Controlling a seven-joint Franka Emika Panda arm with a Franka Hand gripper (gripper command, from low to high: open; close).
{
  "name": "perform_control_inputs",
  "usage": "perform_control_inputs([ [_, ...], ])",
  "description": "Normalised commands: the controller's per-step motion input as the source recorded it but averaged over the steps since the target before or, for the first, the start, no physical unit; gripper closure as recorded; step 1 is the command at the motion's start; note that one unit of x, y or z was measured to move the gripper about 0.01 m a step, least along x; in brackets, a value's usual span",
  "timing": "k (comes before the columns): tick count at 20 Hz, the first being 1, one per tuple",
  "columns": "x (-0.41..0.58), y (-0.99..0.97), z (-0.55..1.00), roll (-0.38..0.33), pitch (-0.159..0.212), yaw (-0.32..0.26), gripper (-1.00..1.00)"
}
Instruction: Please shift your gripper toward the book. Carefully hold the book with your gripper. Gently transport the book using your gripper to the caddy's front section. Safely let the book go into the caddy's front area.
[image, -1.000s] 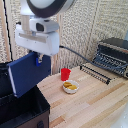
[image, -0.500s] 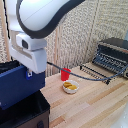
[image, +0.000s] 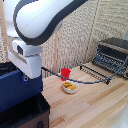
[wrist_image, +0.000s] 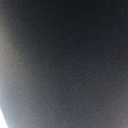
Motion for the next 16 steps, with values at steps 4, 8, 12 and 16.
perform_control_inputs([
  [4, -0.029, 0.23, 0.02, -0.016, 0.000, -0.042, -1.00],
  [8, -0.004, 0.03, 0.12, -0.005, 0.003, 0.013, -1.00],
  [12, 0.006, -0.05, 0.18, 0.000, 0.020, -0.007, -1.00],
  [16, 0.041, -0.42, 0.20, 0.076, 0.038, -0.007, -1.00],
])
